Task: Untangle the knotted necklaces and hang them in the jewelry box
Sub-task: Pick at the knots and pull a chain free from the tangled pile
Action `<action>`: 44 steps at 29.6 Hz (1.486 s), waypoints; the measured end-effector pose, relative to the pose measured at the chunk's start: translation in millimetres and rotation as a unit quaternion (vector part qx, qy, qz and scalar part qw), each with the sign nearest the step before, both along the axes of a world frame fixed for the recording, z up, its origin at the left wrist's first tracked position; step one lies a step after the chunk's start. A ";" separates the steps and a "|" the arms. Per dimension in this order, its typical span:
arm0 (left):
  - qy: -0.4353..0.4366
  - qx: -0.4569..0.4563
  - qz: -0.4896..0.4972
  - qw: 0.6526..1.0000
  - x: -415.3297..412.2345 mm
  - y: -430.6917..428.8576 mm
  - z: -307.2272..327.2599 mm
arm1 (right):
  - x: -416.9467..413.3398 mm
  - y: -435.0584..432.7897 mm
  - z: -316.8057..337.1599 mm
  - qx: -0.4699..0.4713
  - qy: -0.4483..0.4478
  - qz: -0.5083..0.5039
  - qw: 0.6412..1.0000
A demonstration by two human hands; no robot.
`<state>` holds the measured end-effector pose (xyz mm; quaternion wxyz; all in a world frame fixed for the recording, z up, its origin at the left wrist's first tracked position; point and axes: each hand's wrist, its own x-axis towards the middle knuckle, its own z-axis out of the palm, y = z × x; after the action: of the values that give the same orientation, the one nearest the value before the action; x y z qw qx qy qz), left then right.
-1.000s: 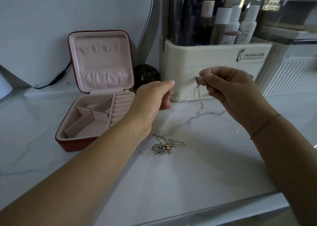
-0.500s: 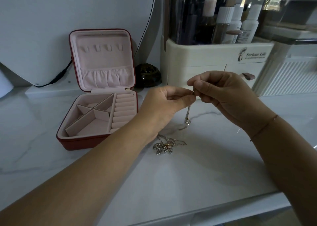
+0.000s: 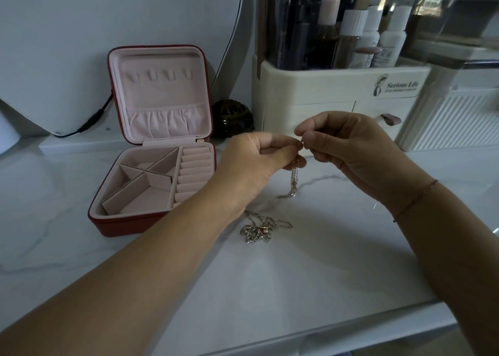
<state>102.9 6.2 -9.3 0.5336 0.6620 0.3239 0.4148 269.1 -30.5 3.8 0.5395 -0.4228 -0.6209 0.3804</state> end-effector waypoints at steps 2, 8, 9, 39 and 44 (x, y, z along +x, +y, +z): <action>0.002 -0.006 0.002 1.000 -0.7 0.0 0.3 | -1.1 -0.7 0.4 -0.002 -0.005 0.008 1.000; 0.000 -0.010 0.007 1.000 -0.9 -1.8 2.2 | -0.9 -0.7 0.6 -0.005 -0.003 0.008 1.000; 0.001 -0.007 0.009 1.000 -1.0 -2.4 2.6 | -0.7 -0.7 0.5 -0.005 -0.003 0.008 1.000; 0.032 0.042 0.009 0.999 -0.4 -0.5 0.6 | 0.0 0.8 -1.6 -0.089 -0.016 0.038 0.995; 0.088 0.128 0.042 0.987 -2.8 3.2 -1.6 | -0.1 0.0 -2.3 -0.075 -0.075 -0.033 0.994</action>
<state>100.1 9.4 -10.8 0.3956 0.7450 0.3413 0.4148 269.0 -30.6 1.5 0.4700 -0.5098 -0.6150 0.3753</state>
